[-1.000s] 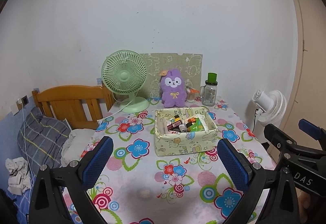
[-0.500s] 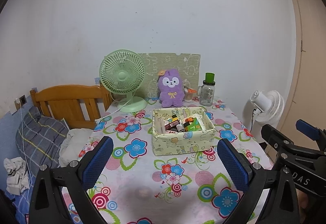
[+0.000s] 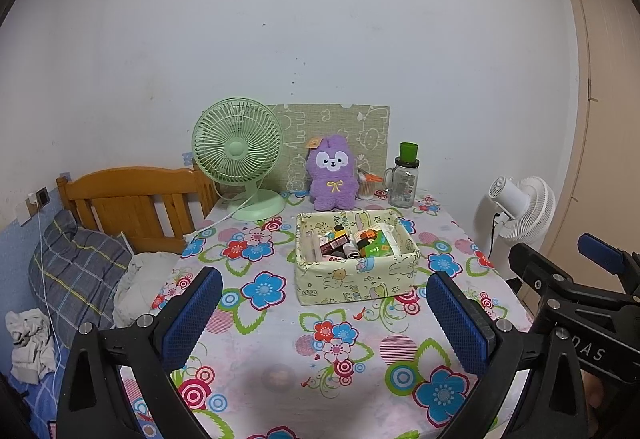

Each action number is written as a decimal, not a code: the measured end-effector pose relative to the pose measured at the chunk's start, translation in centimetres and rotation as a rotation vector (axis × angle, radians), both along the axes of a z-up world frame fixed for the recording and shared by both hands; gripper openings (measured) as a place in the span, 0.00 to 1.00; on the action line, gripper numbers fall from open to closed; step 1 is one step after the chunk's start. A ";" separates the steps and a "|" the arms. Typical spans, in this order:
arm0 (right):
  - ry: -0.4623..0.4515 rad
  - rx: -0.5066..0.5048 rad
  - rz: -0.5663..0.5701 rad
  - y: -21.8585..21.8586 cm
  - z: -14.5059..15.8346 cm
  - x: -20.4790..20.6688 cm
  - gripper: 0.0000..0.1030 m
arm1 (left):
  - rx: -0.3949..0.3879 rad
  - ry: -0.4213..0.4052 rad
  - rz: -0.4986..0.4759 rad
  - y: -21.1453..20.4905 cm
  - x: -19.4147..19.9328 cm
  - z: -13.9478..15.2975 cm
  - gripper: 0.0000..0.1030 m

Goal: Organize soft objects

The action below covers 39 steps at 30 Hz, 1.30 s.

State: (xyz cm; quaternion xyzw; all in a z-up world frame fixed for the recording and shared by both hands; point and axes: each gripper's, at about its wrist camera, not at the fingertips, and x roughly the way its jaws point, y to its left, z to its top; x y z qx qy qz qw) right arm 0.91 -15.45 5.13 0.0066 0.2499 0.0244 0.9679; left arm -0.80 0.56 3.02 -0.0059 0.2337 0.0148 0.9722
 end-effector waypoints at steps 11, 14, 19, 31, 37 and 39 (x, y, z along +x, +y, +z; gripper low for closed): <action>0.000 -0.001 -0.001 0.1 0.0 0.0 0.98 | 0.001 -0.001 0.001 -0.1 0.0 0.0 1.00; 0.001 -0.002 0.000 0.0 0.0 0.0 0.98 | 0.002 -0.001 0.001 -0.1 -0.1 0.0 1.00; 0.005 0.000 0.002 0.0 -0.1 -0.1 0.98 | 0.003 -0.001 0.002 -0.1 -0.1 0.0 1.00; 0.011 -0.001 0.010 -0.3 -0.2 0.3 0.98 | 0.001 -0.008 0.010 0.3 -0.1 -0.1 1.00; 0.011 -0.007 0.003 -0.5 -0.2 0.4 0.98 | 0.003 -0.007 0.006 0.3 0.2 -0.1 1.00; 0.013 -0.005 0.005 -0.4 -0.2 0.4 0.98 | 0.005 -0.008 0.003 0.2 0.2 0.0 1.00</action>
